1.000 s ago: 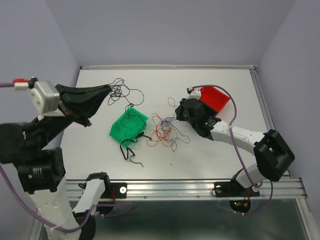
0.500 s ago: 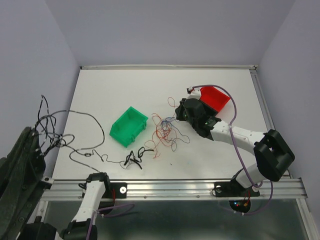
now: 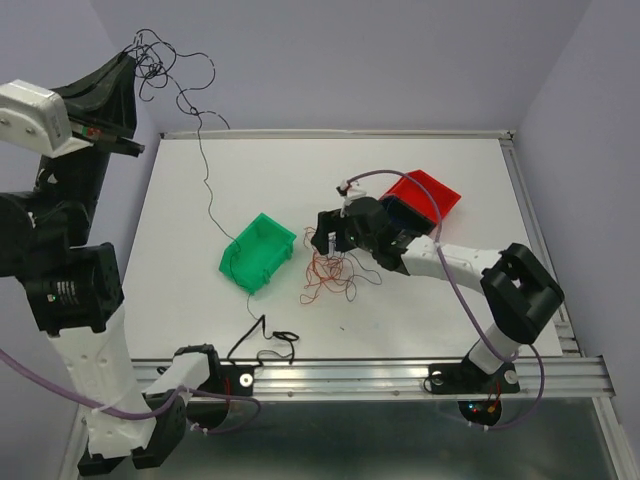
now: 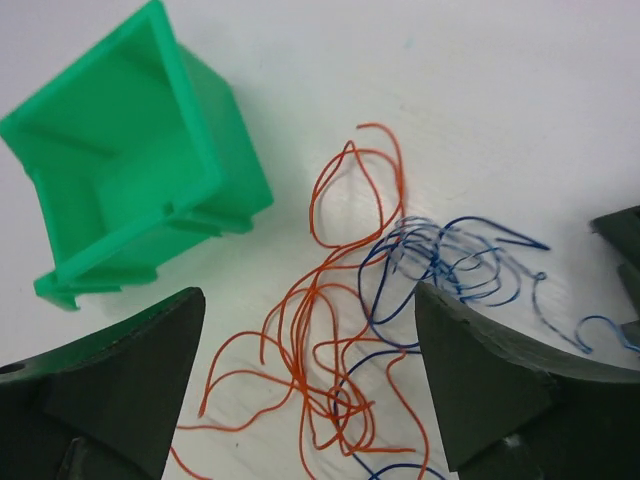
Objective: Untangle the cables
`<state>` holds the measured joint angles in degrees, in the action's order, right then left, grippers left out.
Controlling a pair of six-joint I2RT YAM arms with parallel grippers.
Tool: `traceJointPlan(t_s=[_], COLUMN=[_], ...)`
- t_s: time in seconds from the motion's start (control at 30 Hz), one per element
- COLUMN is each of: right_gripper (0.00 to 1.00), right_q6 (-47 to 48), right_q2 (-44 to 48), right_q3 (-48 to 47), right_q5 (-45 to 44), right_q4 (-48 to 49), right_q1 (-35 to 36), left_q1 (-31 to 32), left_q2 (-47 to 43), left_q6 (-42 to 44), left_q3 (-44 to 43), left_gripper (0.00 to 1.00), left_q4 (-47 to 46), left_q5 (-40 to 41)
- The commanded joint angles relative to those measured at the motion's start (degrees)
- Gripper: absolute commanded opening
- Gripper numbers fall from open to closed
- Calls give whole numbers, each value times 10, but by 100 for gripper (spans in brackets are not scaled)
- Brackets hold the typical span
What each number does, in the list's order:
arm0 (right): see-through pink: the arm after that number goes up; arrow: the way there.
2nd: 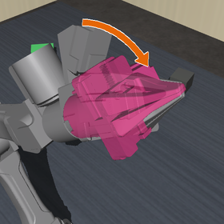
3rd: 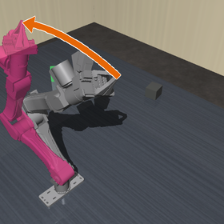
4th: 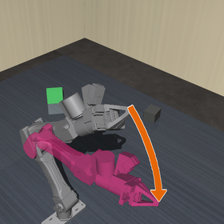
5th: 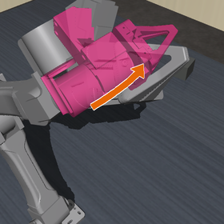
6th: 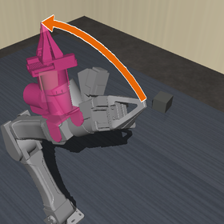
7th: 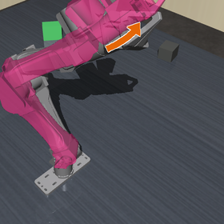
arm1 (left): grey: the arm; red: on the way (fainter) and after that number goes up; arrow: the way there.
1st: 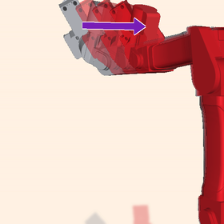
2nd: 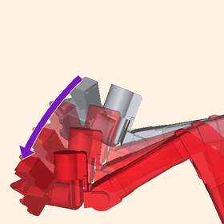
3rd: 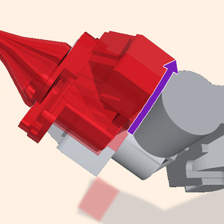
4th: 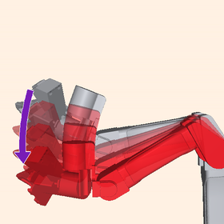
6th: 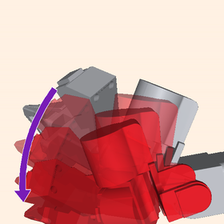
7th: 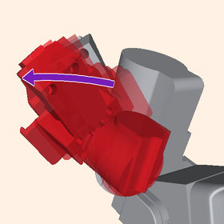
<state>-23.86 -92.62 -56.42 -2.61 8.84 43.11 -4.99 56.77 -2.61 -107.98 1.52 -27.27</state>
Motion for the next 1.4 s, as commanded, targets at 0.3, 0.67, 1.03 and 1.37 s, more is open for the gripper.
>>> traceJointPlan(t_s=[0.3, 0.67, 1.03, 1.37], right_gripper=[91, 95, 91, 0], right_q6=[133, 183, 218, 218], right_q2=[17, -81, -171, -91], right_q3=[-31, -66, -83, -31], right_q5=[188, 293, 67, -110], right_q4=[11, 17, 7, 10], right_q1=[65, 187, 293, 305], left_q1=[-2, -2, -2, -2], left_q2=[-25, -25, -15, -34], left_q6=[43, 65, 79, 137], left_q3=[63, 87, 106, 134], left_gripper=[0, 0, 0, 0], left_q4=[-70, -82, -99, -101], left_q5=[39, 61, 78, 132])
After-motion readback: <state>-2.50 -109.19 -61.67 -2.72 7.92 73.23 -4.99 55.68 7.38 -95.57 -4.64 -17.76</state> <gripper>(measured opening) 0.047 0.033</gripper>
